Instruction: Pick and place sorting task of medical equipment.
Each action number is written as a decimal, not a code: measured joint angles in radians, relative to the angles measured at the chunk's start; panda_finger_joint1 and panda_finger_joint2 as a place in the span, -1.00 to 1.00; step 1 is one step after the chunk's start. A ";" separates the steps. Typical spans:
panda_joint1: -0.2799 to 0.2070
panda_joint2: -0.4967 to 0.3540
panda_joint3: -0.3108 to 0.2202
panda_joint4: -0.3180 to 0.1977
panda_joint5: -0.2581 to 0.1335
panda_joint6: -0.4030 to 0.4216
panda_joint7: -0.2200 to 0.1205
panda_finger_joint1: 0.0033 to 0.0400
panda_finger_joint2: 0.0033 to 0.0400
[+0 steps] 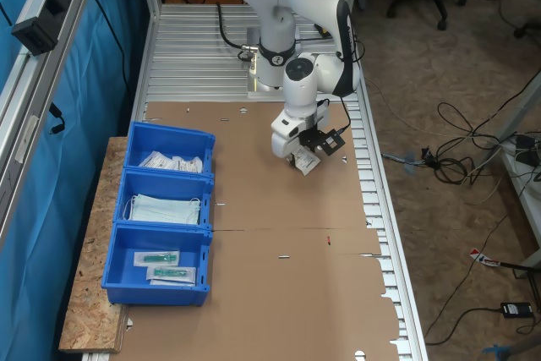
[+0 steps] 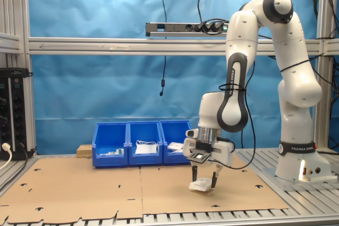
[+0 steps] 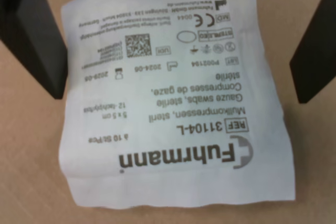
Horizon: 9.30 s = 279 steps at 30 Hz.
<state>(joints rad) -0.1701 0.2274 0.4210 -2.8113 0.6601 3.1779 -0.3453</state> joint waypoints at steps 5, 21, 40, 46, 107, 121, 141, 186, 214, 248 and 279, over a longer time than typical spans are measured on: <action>0.002 0.000 0.000 0.000 0.000 0.000 0.000 1.00 1.00; 0.002 0.000 0.000 0.000 0.000 0.000 0.000 1.00 1.00; 0.002 0.007 0.000 0.000 0.000 0.000 0.000 1.00 1.00; 0.002 0.009 0.000 0.000 0.000 0.000 0.000 1.00 1.00; 0.002 0.014 0.000 0.000 0.000 0.000 0.000 0.44 0.44; 0.002 0.014 0.000 0.000 0.000 0.002 0.000 -0.83 -0.83; 0.002 -0.161 0.000 0.000 0.000 -0.141 0.000 -0.85 -0.85; -0.194 -0.539 -0.185 0.041 -0.647 -0.677 0.000 -0.84 -0.84; -0.438 -0.483 -0.191 0.208 -0.768 -0.857 0.000 -0.84 -0.84; -0.522 -0.278 -0.292 0.378 -0.775 -0.888 0.000 -0.84 -0.84; -0.524 -0.192 -0.309 0.456 -0.775 -0.889 0.000 -0.84 -0.84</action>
<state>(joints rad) -0.6939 0.0351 0.1120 -2.3556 -0.1154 2.2890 -0.3453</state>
